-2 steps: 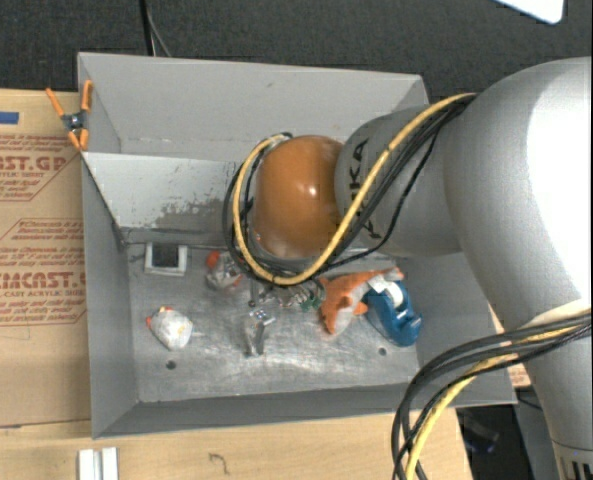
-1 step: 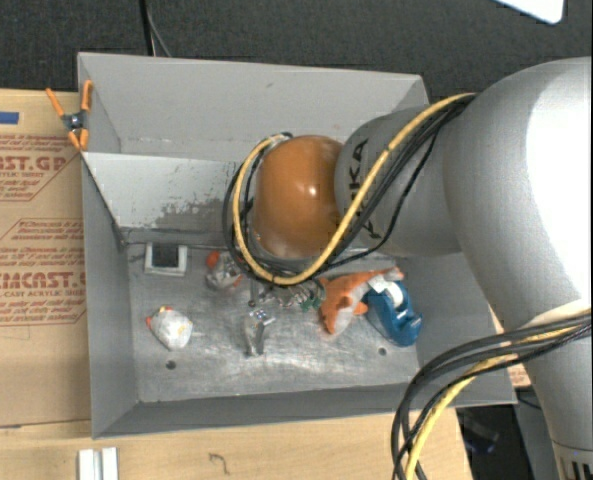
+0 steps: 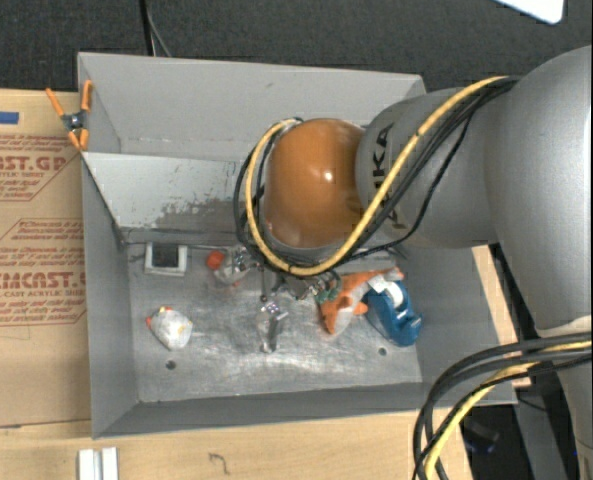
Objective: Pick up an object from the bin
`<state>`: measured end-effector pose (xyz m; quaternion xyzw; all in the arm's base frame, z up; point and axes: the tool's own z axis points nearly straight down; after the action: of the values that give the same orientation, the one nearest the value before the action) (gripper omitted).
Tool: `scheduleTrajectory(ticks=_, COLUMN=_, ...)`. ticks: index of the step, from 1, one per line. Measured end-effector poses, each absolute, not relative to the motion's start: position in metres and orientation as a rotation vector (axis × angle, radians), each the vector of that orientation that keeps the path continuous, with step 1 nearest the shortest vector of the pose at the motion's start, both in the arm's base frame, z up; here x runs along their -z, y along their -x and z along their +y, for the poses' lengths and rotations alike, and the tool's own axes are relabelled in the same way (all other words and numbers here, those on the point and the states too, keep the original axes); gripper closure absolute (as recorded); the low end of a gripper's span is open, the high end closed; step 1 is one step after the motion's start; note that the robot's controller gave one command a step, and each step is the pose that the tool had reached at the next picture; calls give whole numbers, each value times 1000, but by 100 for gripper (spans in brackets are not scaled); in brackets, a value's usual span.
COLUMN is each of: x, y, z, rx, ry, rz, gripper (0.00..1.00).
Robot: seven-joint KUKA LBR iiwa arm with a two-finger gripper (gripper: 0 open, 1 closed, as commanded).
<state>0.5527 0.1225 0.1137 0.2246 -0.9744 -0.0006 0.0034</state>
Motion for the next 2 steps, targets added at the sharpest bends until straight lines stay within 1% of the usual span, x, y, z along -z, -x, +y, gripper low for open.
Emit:
scheduleTrajectory(ticks=1, x=-72, y=-563, z=214, rx=3, ry=-1395, rz=-2820, gripper=100)
scheduleTrajectory(ticks=2, x=-70, y=-562, z=213, rx=4, ry=-1394, rz=-2819, gripper=0)
